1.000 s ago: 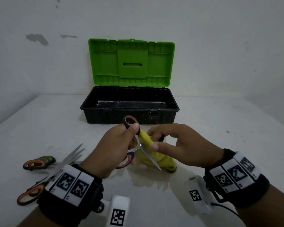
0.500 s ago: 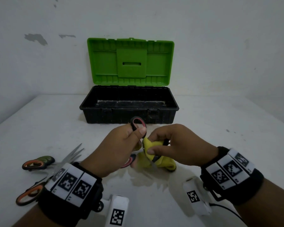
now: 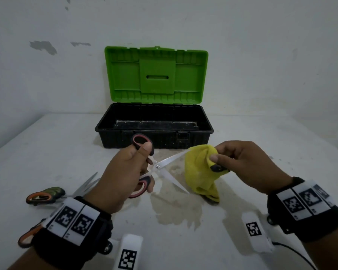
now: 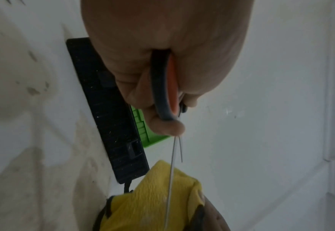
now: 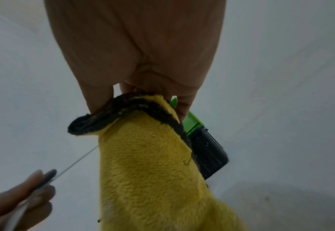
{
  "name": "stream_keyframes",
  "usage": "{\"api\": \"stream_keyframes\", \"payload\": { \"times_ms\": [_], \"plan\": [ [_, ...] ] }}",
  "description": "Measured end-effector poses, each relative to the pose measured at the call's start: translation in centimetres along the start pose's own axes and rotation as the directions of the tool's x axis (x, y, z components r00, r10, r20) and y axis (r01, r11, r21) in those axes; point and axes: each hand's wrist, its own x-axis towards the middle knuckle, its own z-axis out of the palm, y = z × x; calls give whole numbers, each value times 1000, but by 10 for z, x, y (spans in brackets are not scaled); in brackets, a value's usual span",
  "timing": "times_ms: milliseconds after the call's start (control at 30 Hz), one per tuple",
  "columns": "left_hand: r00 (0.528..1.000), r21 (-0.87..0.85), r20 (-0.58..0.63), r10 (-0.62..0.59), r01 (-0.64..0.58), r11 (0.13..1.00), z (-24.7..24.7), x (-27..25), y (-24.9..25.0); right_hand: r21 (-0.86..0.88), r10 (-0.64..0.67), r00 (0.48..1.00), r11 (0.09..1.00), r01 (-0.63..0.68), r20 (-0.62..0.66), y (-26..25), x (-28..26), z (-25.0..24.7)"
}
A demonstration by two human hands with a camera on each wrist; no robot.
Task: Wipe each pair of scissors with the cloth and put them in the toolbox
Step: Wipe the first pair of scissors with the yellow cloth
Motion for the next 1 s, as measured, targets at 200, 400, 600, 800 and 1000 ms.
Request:
{"api": "stream_keyframes", "payload": {
  "times_ms": [200,400,600,800,1000],
  "plan": [
    [995,-154,-97,-3,-12,988,21,0,-7,283,64,994,958,-35,-93,-2,-5,37],
    [979,-92,-200,42,-61,994,34,-2,-9,294,37,999,955,-31,-18,-15,-8,71],
    [977,-123,-189,102,-127,984,39,-6,-6,330,69,994,943,-36,-89,-18,-5,87],
    [961,-128,-232,152,-186,974,34,-8,-9,295,39,998,955,-22,-51,-20,-5,80],
    [965,-229,-207,159,-206,951,36,-4,-18,417,124,992,902,-106,-16,-23,-2,78]
  ]
}}
